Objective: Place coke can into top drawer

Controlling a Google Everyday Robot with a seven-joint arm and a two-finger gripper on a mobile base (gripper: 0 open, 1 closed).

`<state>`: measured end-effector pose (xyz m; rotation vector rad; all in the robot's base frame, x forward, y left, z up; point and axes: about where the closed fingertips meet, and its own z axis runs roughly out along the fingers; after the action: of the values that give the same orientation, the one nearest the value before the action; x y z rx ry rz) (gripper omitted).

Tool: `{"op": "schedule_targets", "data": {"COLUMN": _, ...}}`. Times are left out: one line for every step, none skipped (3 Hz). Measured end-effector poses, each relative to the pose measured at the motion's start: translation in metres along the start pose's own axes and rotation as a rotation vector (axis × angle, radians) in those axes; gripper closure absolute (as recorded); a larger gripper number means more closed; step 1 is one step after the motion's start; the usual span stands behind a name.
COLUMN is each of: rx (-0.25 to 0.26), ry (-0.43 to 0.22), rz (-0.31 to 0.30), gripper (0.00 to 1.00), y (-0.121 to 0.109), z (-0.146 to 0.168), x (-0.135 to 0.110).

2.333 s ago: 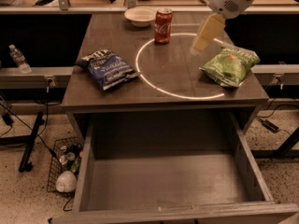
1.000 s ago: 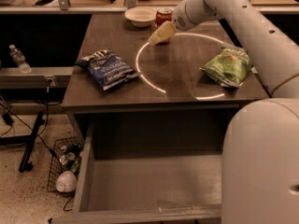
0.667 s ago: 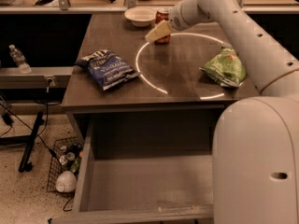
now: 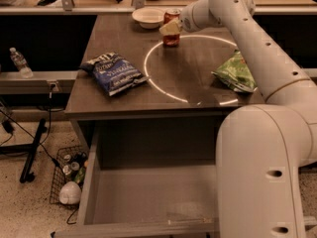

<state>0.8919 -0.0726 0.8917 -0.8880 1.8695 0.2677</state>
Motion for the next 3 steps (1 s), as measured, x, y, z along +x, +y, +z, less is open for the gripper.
{"op": "schedule_targets", "data": {"rx": -0.060, "ry": -0.054, "rz": 0.017, "gripper": 0.63, "y": 0.008, "z": -0.012, "x": -0.006}}
{"op": "schedule_targets", "data": {"rx": -0.227, "ry": -0.128, "rz": -0.052, "gripper": 0.95, "y": 0.050, "z": -0.057, "x": -0.032}}
{"op": "schedule_targets", "data": {"rx": -0.330, "ry": -0.130, "rz": -0.089, "gripper": 1.00, "y": 0.079, "z": -0.109, "x": -0.028}}
